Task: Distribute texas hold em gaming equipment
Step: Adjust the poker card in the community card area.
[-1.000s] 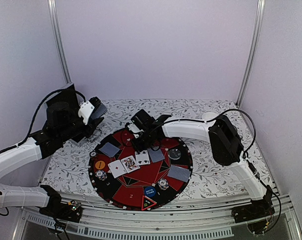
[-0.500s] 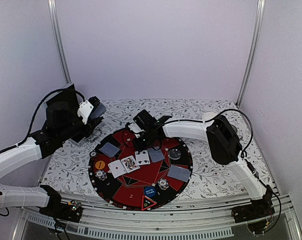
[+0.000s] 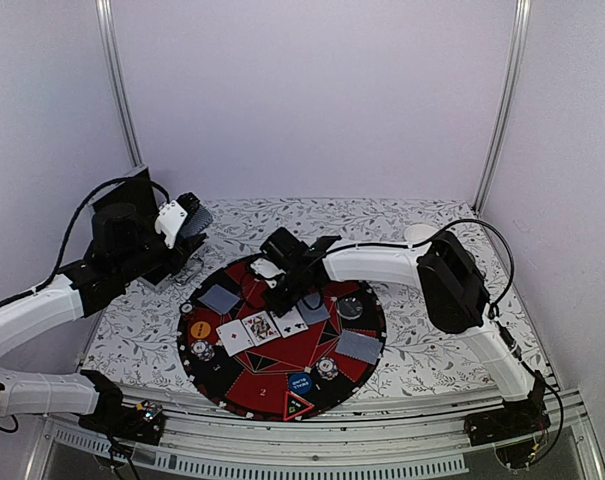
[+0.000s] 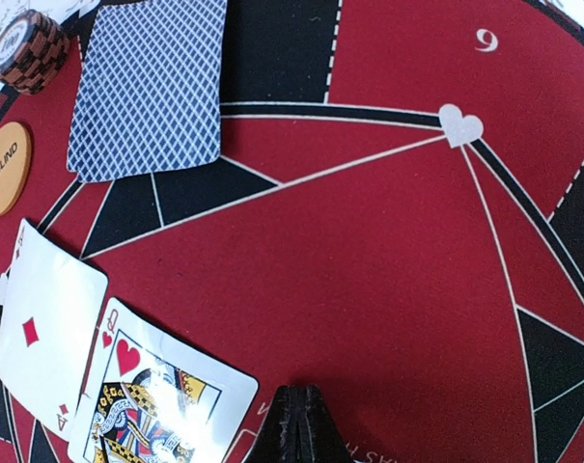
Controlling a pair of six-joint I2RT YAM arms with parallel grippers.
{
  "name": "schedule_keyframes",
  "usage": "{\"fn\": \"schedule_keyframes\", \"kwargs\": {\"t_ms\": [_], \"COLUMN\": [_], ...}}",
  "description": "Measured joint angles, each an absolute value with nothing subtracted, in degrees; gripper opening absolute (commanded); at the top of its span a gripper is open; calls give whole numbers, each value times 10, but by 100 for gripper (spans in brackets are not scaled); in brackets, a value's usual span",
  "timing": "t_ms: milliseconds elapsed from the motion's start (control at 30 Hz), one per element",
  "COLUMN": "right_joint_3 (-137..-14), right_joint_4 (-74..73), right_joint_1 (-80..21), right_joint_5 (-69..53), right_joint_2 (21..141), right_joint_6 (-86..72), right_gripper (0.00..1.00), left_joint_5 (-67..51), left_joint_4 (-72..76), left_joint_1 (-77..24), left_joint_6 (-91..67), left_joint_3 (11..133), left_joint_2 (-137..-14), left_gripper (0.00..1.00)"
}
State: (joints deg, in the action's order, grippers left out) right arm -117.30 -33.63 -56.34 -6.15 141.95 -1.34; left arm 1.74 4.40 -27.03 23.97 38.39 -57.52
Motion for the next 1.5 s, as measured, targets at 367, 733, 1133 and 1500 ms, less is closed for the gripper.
{"fn": "schedule_keyframes", "kwargs": {"t_ms": [367, 733, 1133, 1500], "right_joint_3": [-1211, -1032, -998, -999], "right_joint_4": [-369, -320, -333, -332], "right_joint_1": [-564, -442, -412, -448], "right_joint_5": [-104, -77, -34, -31], "right_joint_2": [1415, 1239, 1305, 1308], "right_joint_6": [-17, -67, -64, -51], "right_gripper": [9, 9, 6, 6], "left_joint_5": [15, 5, -8, -9], "left_joint_4": [44, 44, 44, 44], "left_joint_1": [-270, -270, -269, -269], "left_joint_6": [240, 240, 240, 240], "left_joint_3": [384, 384, 384, 384], "left_joint_2": [-576, -576, -576, -576], "left_gripper": [42, 42, 42, 43]}}
